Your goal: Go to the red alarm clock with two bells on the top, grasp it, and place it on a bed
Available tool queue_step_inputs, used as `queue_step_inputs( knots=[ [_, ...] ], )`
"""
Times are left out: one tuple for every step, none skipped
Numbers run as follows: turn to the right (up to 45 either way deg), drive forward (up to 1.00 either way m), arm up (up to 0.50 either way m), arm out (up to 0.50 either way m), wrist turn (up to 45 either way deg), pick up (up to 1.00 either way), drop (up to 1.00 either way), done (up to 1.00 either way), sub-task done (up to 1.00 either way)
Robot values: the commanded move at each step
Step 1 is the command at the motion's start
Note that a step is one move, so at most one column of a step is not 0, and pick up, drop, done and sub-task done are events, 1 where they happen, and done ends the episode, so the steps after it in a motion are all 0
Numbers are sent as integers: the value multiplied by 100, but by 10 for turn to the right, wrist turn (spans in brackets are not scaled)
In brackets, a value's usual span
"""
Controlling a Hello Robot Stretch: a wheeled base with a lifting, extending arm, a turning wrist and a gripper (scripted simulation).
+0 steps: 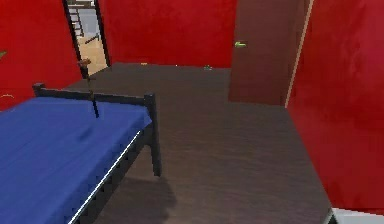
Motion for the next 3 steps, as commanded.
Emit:
queue_step_inputs(
  knots=[
    [0,0,0,0,-450,0,0,0,0],
    [0,0,0,0,-420,0,0,0,0],
    [0,0,0,-18,0,0,0,0,0]
  ],
)
